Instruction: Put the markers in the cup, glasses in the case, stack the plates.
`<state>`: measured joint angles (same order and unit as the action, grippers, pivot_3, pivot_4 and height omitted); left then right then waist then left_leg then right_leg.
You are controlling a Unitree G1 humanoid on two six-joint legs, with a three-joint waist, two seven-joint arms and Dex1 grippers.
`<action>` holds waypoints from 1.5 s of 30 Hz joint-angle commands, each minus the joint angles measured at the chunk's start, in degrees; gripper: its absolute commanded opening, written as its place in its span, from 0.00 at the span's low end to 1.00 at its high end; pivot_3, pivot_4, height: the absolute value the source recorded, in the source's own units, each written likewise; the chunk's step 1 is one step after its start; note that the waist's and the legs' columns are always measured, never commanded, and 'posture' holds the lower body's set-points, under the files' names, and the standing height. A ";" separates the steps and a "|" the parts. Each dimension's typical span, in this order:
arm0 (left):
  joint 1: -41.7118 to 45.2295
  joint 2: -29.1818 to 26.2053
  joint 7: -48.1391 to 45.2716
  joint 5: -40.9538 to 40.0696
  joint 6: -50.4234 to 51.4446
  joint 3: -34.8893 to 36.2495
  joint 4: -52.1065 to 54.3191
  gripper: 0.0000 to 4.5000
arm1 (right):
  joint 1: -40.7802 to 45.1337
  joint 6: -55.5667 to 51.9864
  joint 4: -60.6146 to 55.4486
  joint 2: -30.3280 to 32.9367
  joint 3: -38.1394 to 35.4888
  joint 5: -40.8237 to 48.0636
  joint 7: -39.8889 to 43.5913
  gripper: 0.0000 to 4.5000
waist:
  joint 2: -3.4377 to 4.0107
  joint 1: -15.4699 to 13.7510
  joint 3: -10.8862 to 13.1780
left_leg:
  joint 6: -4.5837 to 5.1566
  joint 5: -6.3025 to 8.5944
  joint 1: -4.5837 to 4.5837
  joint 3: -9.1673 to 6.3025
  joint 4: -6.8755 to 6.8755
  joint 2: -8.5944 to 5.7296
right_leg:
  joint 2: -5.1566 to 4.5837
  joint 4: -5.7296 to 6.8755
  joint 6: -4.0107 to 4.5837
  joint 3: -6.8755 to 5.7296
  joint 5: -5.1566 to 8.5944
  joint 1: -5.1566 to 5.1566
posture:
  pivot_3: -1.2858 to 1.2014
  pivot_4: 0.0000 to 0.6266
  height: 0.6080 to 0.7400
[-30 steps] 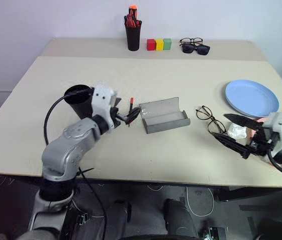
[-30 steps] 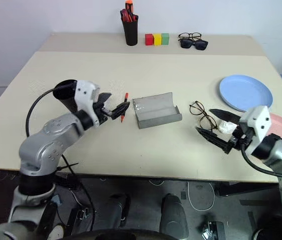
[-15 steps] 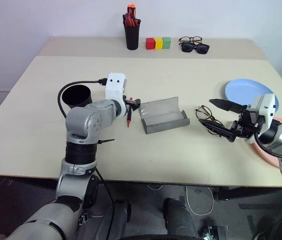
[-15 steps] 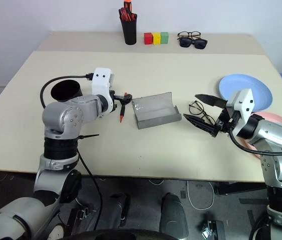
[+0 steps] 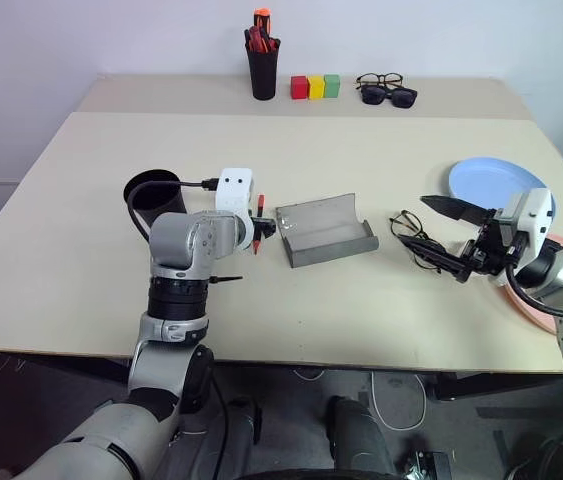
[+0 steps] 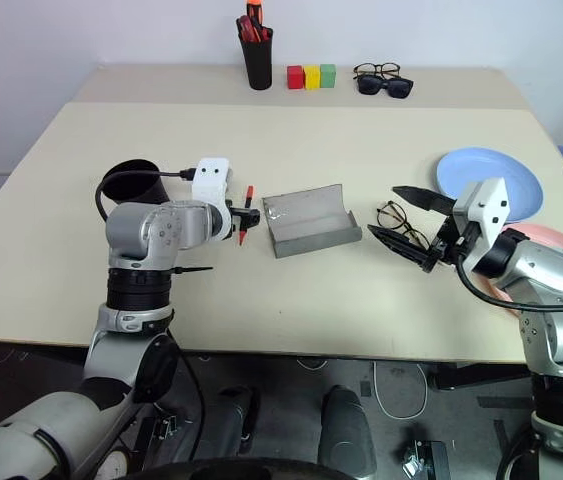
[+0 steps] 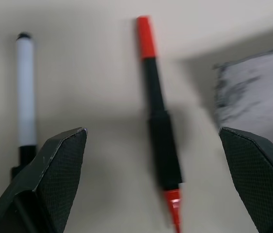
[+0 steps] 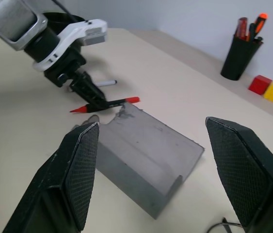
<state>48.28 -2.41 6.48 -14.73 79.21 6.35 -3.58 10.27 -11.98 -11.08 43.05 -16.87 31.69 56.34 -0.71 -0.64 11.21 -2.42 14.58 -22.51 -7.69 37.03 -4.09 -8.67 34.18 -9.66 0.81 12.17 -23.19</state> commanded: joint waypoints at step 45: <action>-22.53 -9.27 -0.89 20.32 -69.95 -2.00 19.29 0.01 | 2.37 0.32 0.54 -4.70 1.21 1.66 -3.48 0.81 | 0.04 -0.26 -0.02 | -0.09 -0.07 0.02 0.07 0.03 -0.02 | 0.02 -0.03 0.17 0.18 -0.21 0.00 | 0.52 0.24 0.99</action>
<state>25.39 -11.58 4.70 4.47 8.99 3.57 10.97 11.98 -12.21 -10.39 38.58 -14.87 32.79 52.42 -0.67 -0.90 11.20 -2.51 14.50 -22.49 -7.62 37.08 -4.12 -8.66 34.16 -9.48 0.98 11.96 -23.17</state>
